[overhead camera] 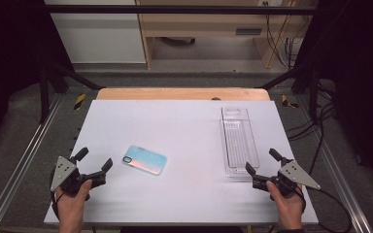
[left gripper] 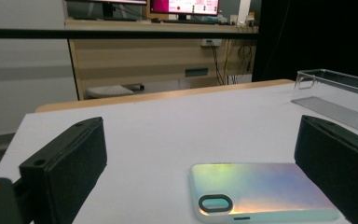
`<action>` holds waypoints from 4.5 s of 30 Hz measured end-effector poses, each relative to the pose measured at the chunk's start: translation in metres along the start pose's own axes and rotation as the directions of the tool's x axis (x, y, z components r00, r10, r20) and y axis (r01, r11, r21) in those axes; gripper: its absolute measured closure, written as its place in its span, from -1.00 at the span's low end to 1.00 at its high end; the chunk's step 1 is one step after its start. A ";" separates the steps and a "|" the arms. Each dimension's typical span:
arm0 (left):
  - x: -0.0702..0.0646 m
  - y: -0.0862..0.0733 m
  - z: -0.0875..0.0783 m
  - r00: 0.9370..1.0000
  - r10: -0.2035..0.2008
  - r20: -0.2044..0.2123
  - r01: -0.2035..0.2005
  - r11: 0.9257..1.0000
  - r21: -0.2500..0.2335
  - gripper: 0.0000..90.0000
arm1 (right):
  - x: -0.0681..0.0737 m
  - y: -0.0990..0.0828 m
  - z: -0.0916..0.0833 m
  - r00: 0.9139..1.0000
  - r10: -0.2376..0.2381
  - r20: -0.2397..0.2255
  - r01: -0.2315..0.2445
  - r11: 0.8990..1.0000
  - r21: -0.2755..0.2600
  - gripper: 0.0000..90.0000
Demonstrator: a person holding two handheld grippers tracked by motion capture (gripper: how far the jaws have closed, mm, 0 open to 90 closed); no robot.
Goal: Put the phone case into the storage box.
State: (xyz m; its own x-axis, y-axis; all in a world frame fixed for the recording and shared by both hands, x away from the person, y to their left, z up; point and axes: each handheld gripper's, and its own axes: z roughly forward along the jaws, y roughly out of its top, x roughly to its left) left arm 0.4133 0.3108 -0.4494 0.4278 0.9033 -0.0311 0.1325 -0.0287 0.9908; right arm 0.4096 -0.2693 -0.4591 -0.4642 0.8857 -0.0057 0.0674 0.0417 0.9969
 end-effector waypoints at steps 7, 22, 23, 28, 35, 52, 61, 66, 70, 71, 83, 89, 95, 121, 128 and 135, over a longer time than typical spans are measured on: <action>-0.005 0.001 0.007 1.000 0.002 -0.004 -0.002 0.997 0.072 -0.90 | -0.002 0.000 -0.003 1.000 0.002 0.023 -0.002 1.000 0.000 -0.94; -0.009 0.017 0.065 0.999 0.052 -0.006 -0.051 0.991 0.121 -0.40 | -0.005 0.000 -0.007 0.998 -0.002 0.059 0.002 1.000 0.000 -0.95; -0.010 0.017 0.069 0.998 0.067 -0.010 -0.065 0.989 0.133 -0.33 | -0.005 0.000 -0.007 0.998 -0.003 0.060 0.003 1.000 0.001 -0.95; -0.011 0.015 0.081 0.995 0.091 -0.041 -0.080 0.976 0.204 0.04 | -0.004 -0.001 -0.005 0.997 -0.011 0.071 0.010 1.000 0.017 -0.94; -0.006 0.013 0.078 0.999 0.030 -0.039 -0.019 0.961 0.275 0.67 | -0.003 -0.003 -0.005 0.997 -0.015 0.077 0.012 0.999 0.033 -0.94; 0.002 -0.006 0.082 0.998 0.048 -0.050 -0.018 0.879 0.477 1.00 | -0.002 -0.003 -0.005 0.997 -0.022 0.075 0.019 0.999 0.045 -0.94; -0.003 -0.009 0.087 0.997 0.062 -0.040 -0.033 0.861 0.508 1.00 | -0.002 -0.003 -0.005 0.998 -0.005 0.065 0.003 0.999 0.042 -0.94; -0.005 -0.011 0.089 0.996 0.076 -0.039 -0.044 0.848 0.528 1.00 | -0.001 -0.003 -0.005 0.998 -0.004 0.057 0.002 0.999 0.040 -0.94; -0.006 -0.013 0.091 0.996 0.084 -0.042 -0.048 0.843 0.536 1.00 | -0.001 -0.002 -0.005 0.999 -0.005 0.054 0.003 0.999 0.039 -0.94; -0.006 -0.014 0.093 0.995 0.088 -0.045 -0.050 0.840 0.540 1.00 | -0.001 -0.002 -0.005 0.999 -0.005 0.054 0.003 0.999 0.039 -0.94; -0.007 -0.018 0.098 0.993 0.111 -0.045 -0.067 0.825 0.561 1.00 | 0.001 -0.001 -0.011 0.999 -0.005 0.045 0.003 0.999 0.039 -0.94; -0.011 -0.019 0.099 0.993 0.115 -0.024 -0.082 0.825 0.559 1.00 | 0.001 -0.002 -0.012 0.999 -0.001 0.050 -0.001 0.999 0.036 -0.94; -0.023 -0.018 0.103 0.990 0.138 0.006 -0.117 0.814 0.569 1.00 | 0.001 -0.002 -0.012 0.999 -0.001 0.043 -0.001 0.999 0.041 -0.93; -0.078 -0.017 0.116 0.961 0.236 0.143 -0.275 0.776 0.567 1.00 | 0.002 -0.001 -0.012 0.999 -0.003 0.038 0.002 0.999 0.039 -0.93; -0.087 -0.017 0.118 0.957 0.243 0.158 -0.290 0.777 0.560 1.00 | 0.002 -0.001 -0.012 0.999 -0.007 0.038 0.005 0.999 0.041 -0.93; -0.087 -0.016 0.118 0.960 0.229 0.159 -0.279 0.789 0.548 1.00 | 0.002 -0.001 -0.012 0.999 -0.007 0.039 0.005 0.999 0.044 -0.93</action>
State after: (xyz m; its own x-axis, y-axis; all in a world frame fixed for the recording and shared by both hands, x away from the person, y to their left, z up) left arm 0.4797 0.1825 -0.4781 0.5837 0.7927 0.1761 0.4750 -0.5092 0.7177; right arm 0.3983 -0.2732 -0.4595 -0.4299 0.9027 -0.0157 0.1037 0.0666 0.9924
